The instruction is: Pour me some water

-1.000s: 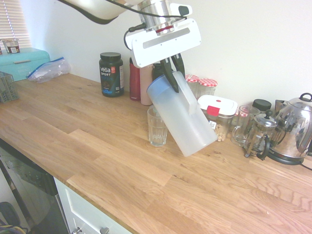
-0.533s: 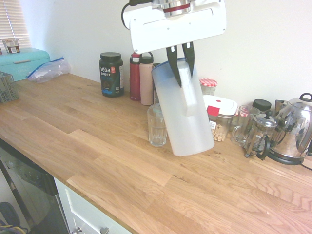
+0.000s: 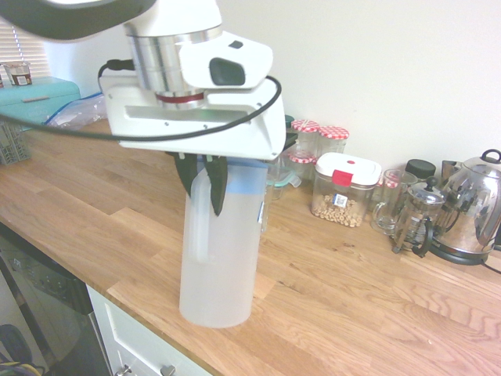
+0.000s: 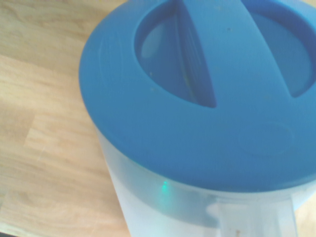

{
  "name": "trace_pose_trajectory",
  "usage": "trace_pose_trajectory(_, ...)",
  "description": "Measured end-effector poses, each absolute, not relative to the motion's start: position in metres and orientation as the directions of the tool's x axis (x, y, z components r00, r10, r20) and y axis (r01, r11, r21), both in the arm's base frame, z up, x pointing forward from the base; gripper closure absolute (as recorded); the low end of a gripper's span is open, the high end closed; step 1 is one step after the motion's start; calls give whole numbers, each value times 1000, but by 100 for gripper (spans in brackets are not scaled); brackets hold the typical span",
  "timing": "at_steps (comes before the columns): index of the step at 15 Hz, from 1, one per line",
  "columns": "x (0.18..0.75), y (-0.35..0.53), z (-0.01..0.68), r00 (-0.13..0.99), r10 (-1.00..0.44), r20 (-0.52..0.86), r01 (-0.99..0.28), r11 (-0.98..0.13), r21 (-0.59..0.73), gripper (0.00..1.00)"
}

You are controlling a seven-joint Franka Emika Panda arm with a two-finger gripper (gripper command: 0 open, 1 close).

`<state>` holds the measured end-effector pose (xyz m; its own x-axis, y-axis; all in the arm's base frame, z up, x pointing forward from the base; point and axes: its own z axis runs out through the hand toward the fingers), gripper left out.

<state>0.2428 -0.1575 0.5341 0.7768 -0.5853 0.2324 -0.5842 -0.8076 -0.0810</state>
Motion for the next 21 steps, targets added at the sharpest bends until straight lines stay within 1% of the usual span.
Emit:
trace_pose_trajectory(2, 221, -147, 536, 719, -641, 269, -631, -764, -135, 100)
trace_pose_trajectory(4, 213, -123, 544, 668, -670, 324, -649, -737, -188, 100)
trace_pose_trajectory(7, 221, -67, 570, 617, -655, 436, -616, -747, -250, 100)
trace_pose_trajectory(11, 237, 12, 568, 652, -612, 447, -562, -786, -257, 100)
trace_pose_trajectory(15, 239, 79, 559, 687, -570, 451, -504, -821, -269, 100)
trace_pose_trajectory(18, 245, 138, 543, 692, -546, 473, -469, -837, -282, 100)
trace_pose_trajectory(21, 266, 208, 531, 685, -523, 507, -429, -852, -301, 100)
